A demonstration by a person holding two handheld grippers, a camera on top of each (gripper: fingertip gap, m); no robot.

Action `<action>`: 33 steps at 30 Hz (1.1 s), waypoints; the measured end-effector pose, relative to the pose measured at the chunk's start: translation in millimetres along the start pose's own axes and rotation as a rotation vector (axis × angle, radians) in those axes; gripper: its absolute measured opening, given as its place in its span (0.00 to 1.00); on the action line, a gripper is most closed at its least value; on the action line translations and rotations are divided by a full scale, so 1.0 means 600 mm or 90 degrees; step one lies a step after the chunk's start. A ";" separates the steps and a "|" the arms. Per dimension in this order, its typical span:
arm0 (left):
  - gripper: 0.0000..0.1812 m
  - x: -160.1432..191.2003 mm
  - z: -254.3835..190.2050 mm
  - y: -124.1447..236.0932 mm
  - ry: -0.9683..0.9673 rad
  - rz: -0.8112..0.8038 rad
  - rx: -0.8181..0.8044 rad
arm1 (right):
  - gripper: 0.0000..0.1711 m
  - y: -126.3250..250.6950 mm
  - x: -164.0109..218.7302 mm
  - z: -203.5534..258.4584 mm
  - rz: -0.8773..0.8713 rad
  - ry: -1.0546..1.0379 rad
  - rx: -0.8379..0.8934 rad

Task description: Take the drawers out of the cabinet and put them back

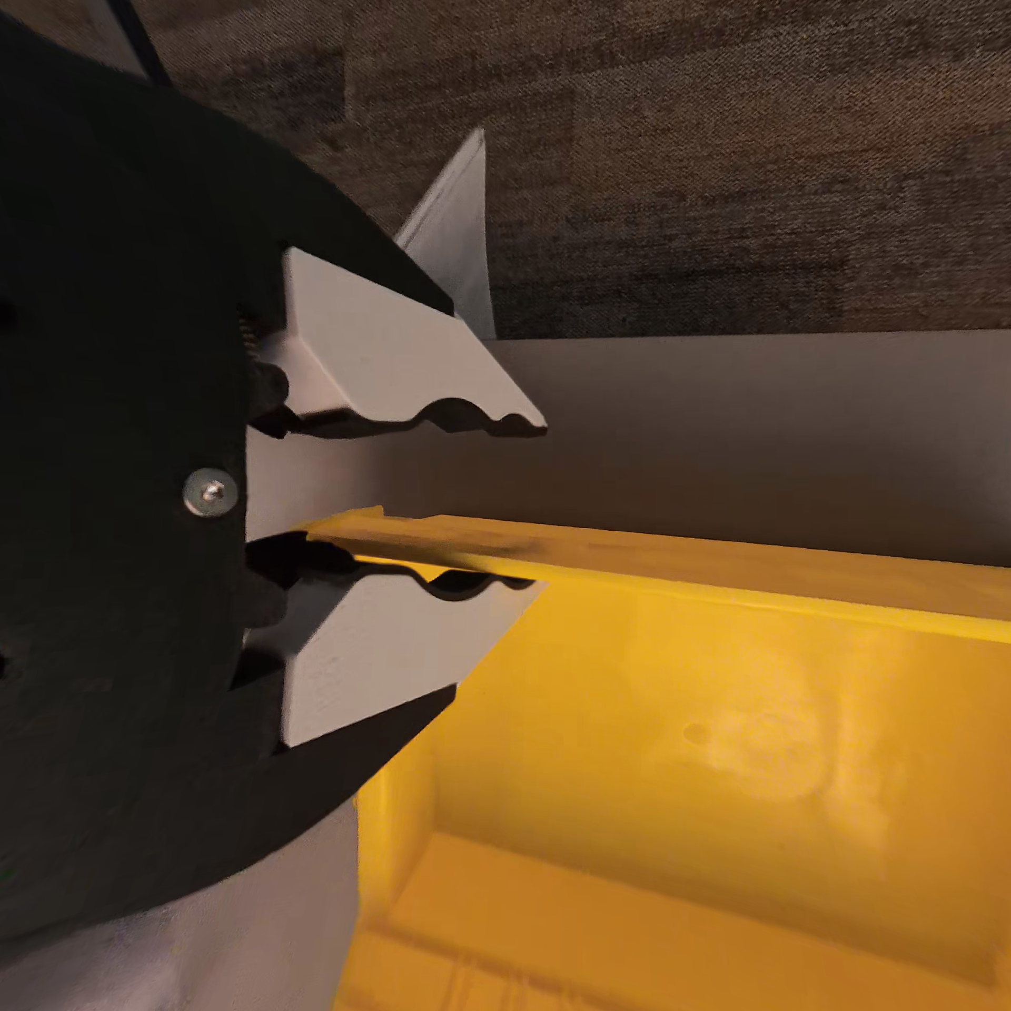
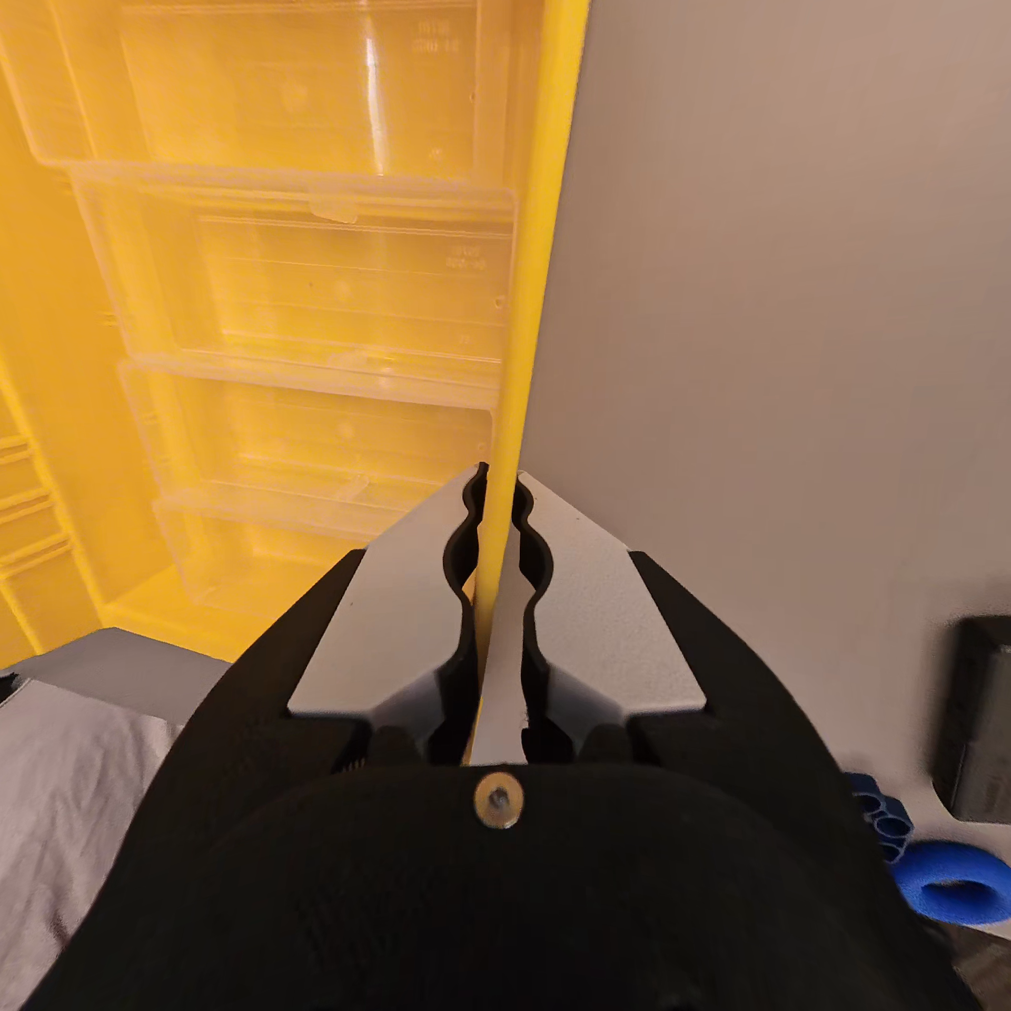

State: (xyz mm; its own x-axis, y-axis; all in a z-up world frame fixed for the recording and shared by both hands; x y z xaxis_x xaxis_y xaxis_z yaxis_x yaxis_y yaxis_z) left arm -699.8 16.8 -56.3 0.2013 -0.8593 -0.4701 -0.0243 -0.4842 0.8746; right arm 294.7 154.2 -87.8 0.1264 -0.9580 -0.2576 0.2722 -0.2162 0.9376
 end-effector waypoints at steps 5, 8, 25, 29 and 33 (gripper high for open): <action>0.09 -0.003 -0.017 -0.003 0.004 0.018 0.043 | 0.03 -0.005 -0.001 0.002 0.027 0.005 0.025; 0.04 -0.002 -0.021 -0.006 -0.018 0.031 0.048 | 0.02 -0.005 0.000 0.002 0.035 -0.001 0.033; 0.02 0.059 -0.052 -0.002 -0.154 0.087 0.021 | 0.02 0.009 0.068 0.016 0.038 -0.011 -0.004; 0.03 0.091 -0.073 0.011 -0.173 0.084 0.001 | 0.02 0.019 0.114 0.028 0.034 -0.018 -0.006; 0.03 0.136 -0.104 0.030 -0.199 0.088 -0.003 | 0.02 0.028 0.162 0.047 0.032 -0.019 -0.009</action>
State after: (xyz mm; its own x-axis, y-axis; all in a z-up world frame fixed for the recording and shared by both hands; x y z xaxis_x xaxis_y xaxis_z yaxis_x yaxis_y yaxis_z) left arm -622.6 -51.7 -71.5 -0.1128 -0.9262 -0.3598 -0.0265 -0.3591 0.9329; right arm 284.5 52.3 -90.6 0.1116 -0.9727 -0.2036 0.2804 -0.1657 0.9455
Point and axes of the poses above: each gripper's, where its closed fingertips meet, y back along the fingers, x out of its underside, z = x × y across the jaws, the point moved 5 cm from there along y, back along the fingers, and after that the axes turned 9 degrees about -z, right-handed, at the moved point
